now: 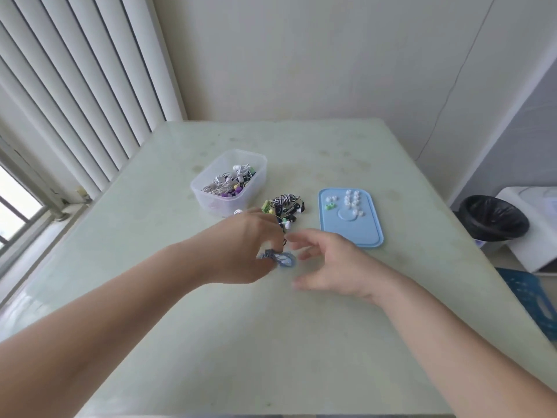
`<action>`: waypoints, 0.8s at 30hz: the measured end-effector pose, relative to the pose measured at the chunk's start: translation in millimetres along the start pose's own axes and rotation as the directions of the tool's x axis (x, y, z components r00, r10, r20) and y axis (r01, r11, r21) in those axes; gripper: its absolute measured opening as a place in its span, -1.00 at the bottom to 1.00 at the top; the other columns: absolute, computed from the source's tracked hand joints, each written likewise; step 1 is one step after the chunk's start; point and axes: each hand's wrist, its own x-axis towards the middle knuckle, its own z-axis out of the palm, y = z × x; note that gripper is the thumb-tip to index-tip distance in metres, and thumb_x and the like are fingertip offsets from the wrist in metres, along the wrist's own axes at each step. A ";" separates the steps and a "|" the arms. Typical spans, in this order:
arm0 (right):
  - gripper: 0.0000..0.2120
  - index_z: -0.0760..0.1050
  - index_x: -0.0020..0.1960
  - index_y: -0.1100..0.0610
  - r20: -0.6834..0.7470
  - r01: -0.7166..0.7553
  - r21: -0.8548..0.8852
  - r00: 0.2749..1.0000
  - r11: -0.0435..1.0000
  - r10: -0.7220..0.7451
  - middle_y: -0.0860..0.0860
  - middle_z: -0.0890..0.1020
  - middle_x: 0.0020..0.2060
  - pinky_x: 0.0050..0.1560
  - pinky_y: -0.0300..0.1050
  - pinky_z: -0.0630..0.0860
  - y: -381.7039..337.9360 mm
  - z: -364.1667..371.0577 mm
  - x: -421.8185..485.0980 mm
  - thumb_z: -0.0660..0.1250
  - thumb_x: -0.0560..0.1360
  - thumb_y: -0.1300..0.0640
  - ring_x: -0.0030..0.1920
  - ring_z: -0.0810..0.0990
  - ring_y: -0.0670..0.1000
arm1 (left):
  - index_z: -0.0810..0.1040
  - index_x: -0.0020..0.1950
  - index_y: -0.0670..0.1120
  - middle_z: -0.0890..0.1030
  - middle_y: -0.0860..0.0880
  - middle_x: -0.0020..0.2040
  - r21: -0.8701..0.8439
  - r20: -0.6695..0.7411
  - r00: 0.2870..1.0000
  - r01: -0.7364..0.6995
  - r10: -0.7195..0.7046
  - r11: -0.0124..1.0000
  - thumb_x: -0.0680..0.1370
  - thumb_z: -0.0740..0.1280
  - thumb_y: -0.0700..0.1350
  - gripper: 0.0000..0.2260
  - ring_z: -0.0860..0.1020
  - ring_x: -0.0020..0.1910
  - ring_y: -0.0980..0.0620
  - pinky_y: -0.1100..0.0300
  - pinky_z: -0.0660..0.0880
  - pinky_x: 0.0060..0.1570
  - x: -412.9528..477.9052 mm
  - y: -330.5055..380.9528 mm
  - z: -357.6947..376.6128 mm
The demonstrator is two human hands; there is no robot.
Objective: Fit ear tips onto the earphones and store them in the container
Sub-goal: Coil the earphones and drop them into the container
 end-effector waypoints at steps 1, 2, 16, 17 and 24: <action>-0.30 0.48 0.40 -0.15 0.012 0.042 0.041 0.999 0.998 -0.043 -0.24 0.59 0.28 0.23 -0.10 0.57 -1.2 -0.9 -1.4 0.63 0.33 0.14 0.27 0.54 -0.26 | 0.64 -0.07 0.03 0.60 0.19 -0.13 -0.068 -0.020 0.998 0.056 -0.057 0.996 0.51 0.45 -0.12 -0.95 0.52 -0.12 0.24 0.27 0.46 -0.12 2.6 6.3 -7.4; -0.30 0.48 0.41 -0.16 0.016 0.091 0.097 0.996 0.991 -0.093 -0.26 0.59 0.29 0.27 -0.09 0.55 -4.7 -2.8 -3.0 0.62 0.34 0.15 0.34 0.51 -0.24 | 0.64 -0.04 0.03 0.63 0.19 -0.14 -0.149 -0.030 0.993 0.107 -0.112 0.983 0.52 0.44 -0.13 -0.93 0.57 -0.13 0.28 0.30 0.50 -0.12 6.1 13.3 -15.6; -0.82 0.61 0.01 0.30 -0.194 0.119 0.748 0.980 0.653 0.045 0.21 0.66 -0.20 -0.25 -0.07 0.64 -8.4 -37.5 -20.7 0.45 0.44 0.25 -0.30 0.64 0.12 | 0.67 0.19 -0.10 0.55 -0.09 -0.13 -0.864 0.232 0.933 0.327 -0.274 0.382 0.41 0.40 -0.23 -0.65 0.71 -0.10 -0.13 -0.04 0.66 0.12 33.7 42.8 -13.1; -0.81 0.60 -0.01 0.30 -0.213 0.115 0.751 0.974 0.650 0.074 0.22 0.67 -0.20 -0.25 -0.08 0.63 -5.9 -38.0 -19.7 0.47 0.42 0.24 -0.31 0.64 0.12 | 0.66 0.18 -0.09 0.60 -0.08 -0.14 -0.856 0.234 0.933 0.332 -0.275 0.396 0.45 0.47 -0.16 -0.70 0.72 -0.07 -0.15 -0.03 0.66 0.10 36.0 43.7 -7.9; -0.76 0.65 -0.05 0.34 -0.227 0.074 0.812 0.954 0.579 0.197 0.23 0.70 -0.15 -0.16 -0.13 0.65 13.4 -47.4 -16.7 0.50 0.39 0.18 -0.21 0.67 0.08 | 0.64 -0.03 -0.07 0.71 0.00 -0.12 -0.778 0.134 0.903 0.350 -0.407 0.521 0.59 0.48 -0.01 -0.86 0.76 -0.23 -0.07 0.07 0.56 -0.13 55.4 56.9 21.5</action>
